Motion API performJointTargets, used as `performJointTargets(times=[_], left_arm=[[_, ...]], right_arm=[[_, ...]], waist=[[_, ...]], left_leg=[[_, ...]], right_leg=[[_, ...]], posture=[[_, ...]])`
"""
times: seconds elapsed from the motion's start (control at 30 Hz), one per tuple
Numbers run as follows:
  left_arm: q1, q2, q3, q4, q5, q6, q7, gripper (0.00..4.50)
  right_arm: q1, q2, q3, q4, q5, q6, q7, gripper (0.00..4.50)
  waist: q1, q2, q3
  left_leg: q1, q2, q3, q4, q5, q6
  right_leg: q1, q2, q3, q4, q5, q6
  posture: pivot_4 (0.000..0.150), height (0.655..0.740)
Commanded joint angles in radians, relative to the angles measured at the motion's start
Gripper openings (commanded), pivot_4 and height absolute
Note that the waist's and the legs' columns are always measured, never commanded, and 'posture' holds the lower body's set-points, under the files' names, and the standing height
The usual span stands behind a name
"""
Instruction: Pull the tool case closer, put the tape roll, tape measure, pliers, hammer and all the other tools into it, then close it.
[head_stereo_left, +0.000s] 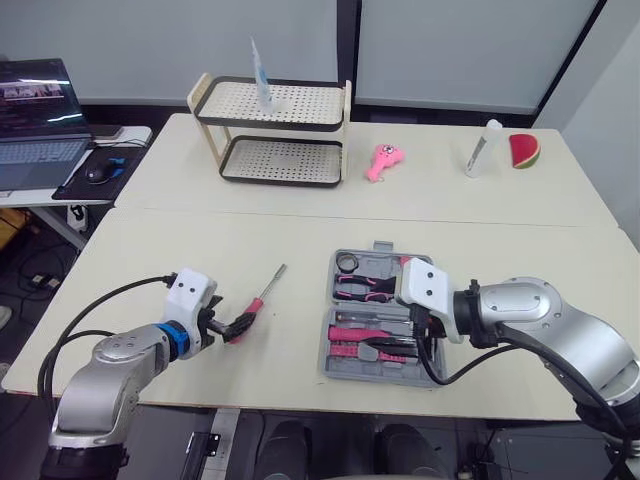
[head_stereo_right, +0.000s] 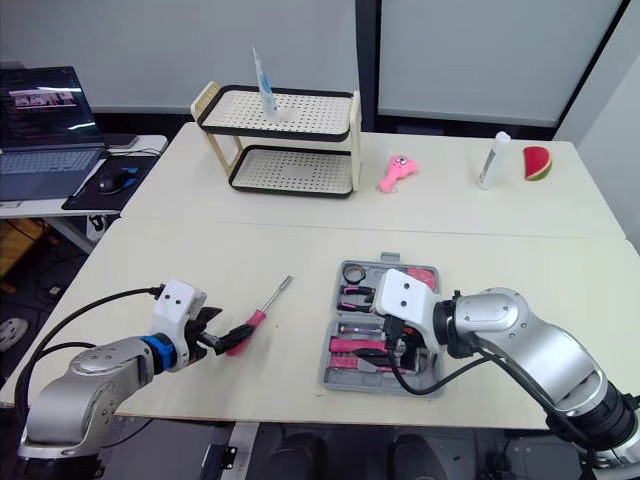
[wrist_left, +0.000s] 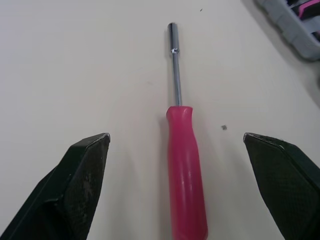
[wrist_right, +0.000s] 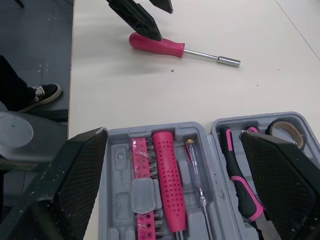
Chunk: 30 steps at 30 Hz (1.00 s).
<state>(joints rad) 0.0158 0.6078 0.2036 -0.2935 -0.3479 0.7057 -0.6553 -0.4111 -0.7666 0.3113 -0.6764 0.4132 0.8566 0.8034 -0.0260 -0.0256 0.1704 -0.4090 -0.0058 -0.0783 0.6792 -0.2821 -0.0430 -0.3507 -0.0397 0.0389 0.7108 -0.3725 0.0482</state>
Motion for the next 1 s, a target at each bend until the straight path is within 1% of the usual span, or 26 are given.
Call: performJointTargets(times=[0.03,0.07,0.13,0.23,0.4,0.57,0.67,0.9,0.93,1.0], left_arm=[[0.007,-0.014,0.0,0.061,0.019,-0.226,-0.065,4.46],[0.003,-0.018,-0.007,0.086,0.025,-0.27,-0.075,4.46],[-0.014,-0.025,-0.027,0.151,0.05,-0.296,-0.066,4.46],[-0.026,-0.031,-0.041,0.197,0.061,-0.305,-0.049,4.46],[-0.049,-0.049,-0.084,0.227,0.088,-0.304,-0.029,4.46],[-0.078,-0.084,-0.116,0.244,0.123,-0.274,0.043,4.46],[-0.079,-0.096,-0.134,0.254,0.137,-0.291,0.054,4.46],[-0.102,-0.12,-0.16,0.345,0.171,-0.35,0.063,4.46],[-0.107,-0.123,-0.163,0.354,0.173,-0.36,0.06,4.07],[-0.118,-0.134,-0.165,0.37,0.172,-0.365,0.061,3.57]], right_arm=[[0.002,0.016,-0.017,-0.025,-0.025,-0.062,-0.015,4.5],[0.003,0.022,-0.015,-0.022,-0.03,-0.071,-0.02,4.5],[0.009,0.037,-0.012,-0.016,-0.045,-0.106,-0.024,4.5],[0.017,0.051,-0.019,-0.011,-0.048,-0.137,-0.019,4.5],[0.025,0.056,-0.021,-0.006,-0.046,-0.154,-0.015,4.5],[0.027,0.056,-0.018,-0.012,-0.036,-0.142,-0.01,4.5],[0.025,0.054,-0.017,-0.013,-0.034,-0.136,-0.008,4.5],[0.016,0.054,-0.023,-0.015,-0.027,-0.118,-0.006,4.5],[0.017,0.053,-0.024,-0.015,-0.027,-0.115,-0.006,4.5],[0.017,0.053,-0.026,-0.016,-0.028,-0.111,-0.005,4.5]], waist=[[-0.001,0.0,0.0],[-0.001,0.0,0.0],[0.0,0.0,0.0],[-0.001,0.0,0.0],[-0.001,0.0,0.0],[-0.001,0.0,0.0],[-0.003,0.0,0.0],[-0.001,0.0,0.0],[-0.001,0.0,0.0],[-0.001,0.0,0.0]], left_leg=[[0.0,0.0,0.0,0.0,0.0,0.0],[0.0,0.0,0.0,0.0,0.0,0.0],[0.0,0.0,0.0,0.0,0.0,0.0],[0.0,0.0,0.0,0.0,0.0,0.0],[0.0,0.0,0.0,0.0,0.0,0.0],[0.0,0.0,0.0,0.0,0.0,0.0],[0.0,0.0,0.0,0.0,0.0,0.0],[0.0,0.0,0.0,0.0,0.0,0.0],[0.0,0.0,0.0,0.0,0.0,0.0],[0.0,0.0,0.0,0.0,0.0,0.0]], right_leg=[[0.0,0.0,0.0,0.0,0.0,0.0],[0.0,0.0,0.0,0.0,0.0,0.0],[0.0,0.0,0.0,0.0,0.0,0.0],[0.0,0.001,-0.001,0.0,0.0,0.0],[0.0,0.001,-0.001,0.0,0.0,0.0],[0.0,0.001,-0.001,0.0,0.0,0.0],[0.0,0.001,-0.001,0.0,0.0,0.0],[0.0,0.001,-0.001,0.0,0.0,0.0],[0.0,0.001,-0.001,0.0,0.0,0.0],[0.0,0.001,-0.001,0.0,0.0,0.0]], posture=[[0.15,0.74],[0.15,0.74],[0.15,0.74],[0.15,0.74],[0.15,0.74],[0.15,0.74],[0.15,0.74],[0.15,0.74],[0.15,0.74],[0.15,0.74]])
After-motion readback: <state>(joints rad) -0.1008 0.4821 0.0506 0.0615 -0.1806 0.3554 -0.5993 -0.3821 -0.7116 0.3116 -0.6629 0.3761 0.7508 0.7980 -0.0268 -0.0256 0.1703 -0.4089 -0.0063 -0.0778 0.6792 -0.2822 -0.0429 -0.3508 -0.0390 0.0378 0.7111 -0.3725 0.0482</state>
